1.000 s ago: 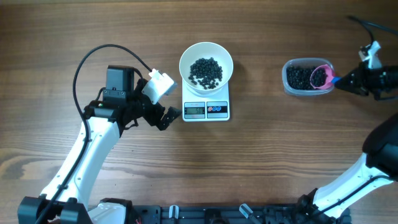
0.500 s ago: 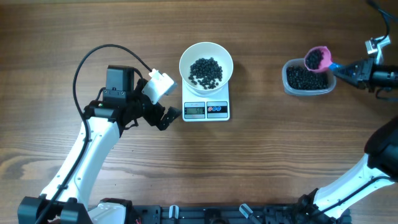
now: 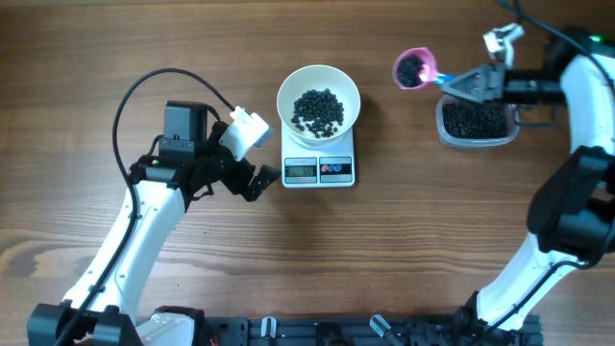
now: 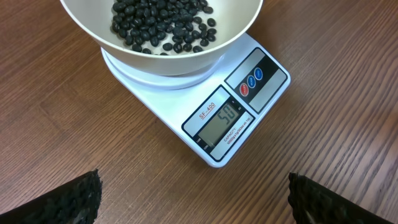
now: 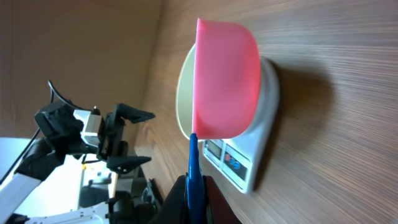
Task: Scoop item into bowl and weigh 150g on scale
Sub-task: 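Scoop black beans from the tub with the right gripper, then move the scoop over the white bowl and pour beans in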
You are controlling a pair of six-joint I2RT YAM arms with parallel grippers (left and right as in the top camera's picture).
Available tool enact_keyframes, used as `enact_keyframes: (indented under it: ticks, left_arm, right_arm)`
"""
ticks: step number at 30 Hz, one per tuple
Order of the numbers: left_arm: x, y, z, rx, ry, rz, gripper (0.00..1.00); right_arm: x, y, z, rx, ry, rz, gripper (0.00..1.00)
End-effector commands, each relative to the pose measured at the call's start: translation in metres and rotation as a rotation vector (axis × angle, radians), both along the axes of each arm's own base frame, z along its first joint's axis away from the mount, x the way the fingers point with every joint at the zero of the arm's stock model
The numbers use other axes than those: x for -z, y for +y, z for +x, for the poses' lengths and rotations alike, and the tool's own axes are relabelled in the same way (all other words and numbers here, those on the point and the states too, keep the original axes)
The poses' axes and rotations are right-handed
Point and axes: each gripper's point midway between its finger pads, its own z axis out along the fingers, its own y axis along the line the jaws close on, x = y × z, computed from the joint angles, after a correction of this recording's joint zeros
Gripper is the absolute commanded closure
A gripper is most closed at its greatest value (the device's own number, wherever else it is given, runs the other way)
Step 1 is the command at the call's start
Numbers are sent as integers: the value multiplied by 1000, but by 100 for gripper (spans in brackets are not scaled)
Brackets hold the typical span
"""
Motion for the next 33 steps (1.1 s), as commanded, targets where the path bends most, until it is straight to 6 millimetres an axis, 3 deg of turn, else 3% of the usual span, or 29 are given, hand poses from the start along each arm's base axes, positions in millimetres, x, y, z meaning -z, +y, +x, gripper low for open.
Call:
enact_keyframes:
  ticks: [1, 8, 15, 23, 33]
  left_arm:
    - [1, 0, -1, 6, 2, -7, 0]
    - [1, 0, -1, 6, 2, -7, 0]
    - [1, 0, -1, 6, 2, -7, 0]
    - [1, 0, -1, 6, 2, -7, 0]
    - [1, 0, -1, 6, 2, -7, 0]
  right_arm:
    - [-9, 34, 5, -37, 40, 61, 95]
    - [-14, 81, 7, -134, 19, -127, 96]
    - [12, 117, 6, -199, -25, -440, 96]
    - [33, 139, 11, -230, -138, -727, 96]
    - [13, 147, 28, -224, -366, -916, 96]
